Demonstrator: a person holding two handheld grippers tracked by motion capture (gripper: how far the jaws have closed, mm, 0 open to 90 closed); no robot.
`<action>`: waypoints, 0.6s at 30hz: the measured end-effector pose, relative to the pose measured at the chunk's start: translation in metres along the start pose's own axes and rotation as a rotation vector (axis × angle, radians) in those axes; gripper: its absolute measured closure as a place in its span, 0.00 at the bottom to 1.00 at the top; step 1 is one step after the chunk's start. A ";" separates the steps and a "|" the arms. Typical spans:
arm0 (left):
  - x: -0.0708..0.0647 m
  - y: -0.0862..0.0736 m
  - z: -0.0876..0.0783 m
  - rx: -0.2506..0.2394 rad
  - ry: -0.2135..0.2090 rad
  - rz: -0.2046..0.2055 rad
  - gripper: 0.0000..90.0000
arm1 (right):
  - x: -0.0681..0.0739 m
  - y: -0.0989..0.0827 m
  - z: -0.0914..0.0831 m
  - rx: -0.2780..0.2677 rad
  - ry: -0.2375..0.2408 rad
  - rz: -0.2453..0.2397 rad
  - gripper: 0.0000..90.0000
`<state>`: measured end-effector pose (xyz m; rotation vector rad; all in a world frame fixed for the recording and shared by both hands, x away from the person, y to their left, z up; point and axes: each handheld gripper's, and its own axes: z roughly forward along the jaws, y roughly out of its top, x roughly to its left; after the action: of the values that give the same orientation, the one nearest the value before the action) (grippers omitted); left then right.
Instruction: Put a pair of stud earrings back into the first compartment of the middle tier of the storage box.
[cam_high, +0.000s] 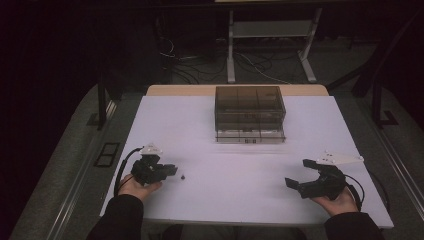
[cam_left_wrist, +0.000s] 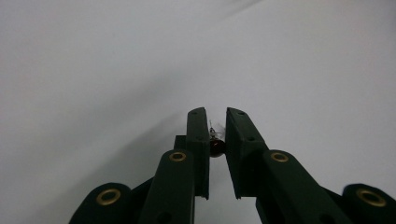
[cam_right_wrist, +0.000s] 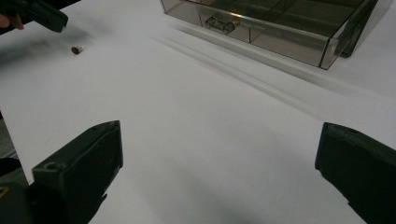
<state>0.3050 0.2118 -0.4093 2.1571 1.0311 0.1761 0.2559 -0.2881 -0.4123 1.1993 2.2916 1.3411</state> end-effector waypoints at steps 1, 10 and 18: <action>0.001 0.002 -0.002 -0.006 -0.003 0.000 0.88 | 0.000 0.000 0.000 0.000 0.000 0.000 0.00; 0.002 0.018 -0.011 -0.044 -0.011 0.006 0.88 | 0.000 0.000 0.001 0.003 0.004 -0.004 0.00; -0.004 0.037 -0.013 -0.047 -0.032 0.035 0.88 | 0.000 0.000 0.001 0.006 0.008 -0.005 0.00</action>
<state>0.3201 0.2014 -0.3744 2.1299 0.9626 0.1796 0.2562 -0.2873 -0.4128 1.1908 2.3046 1.3404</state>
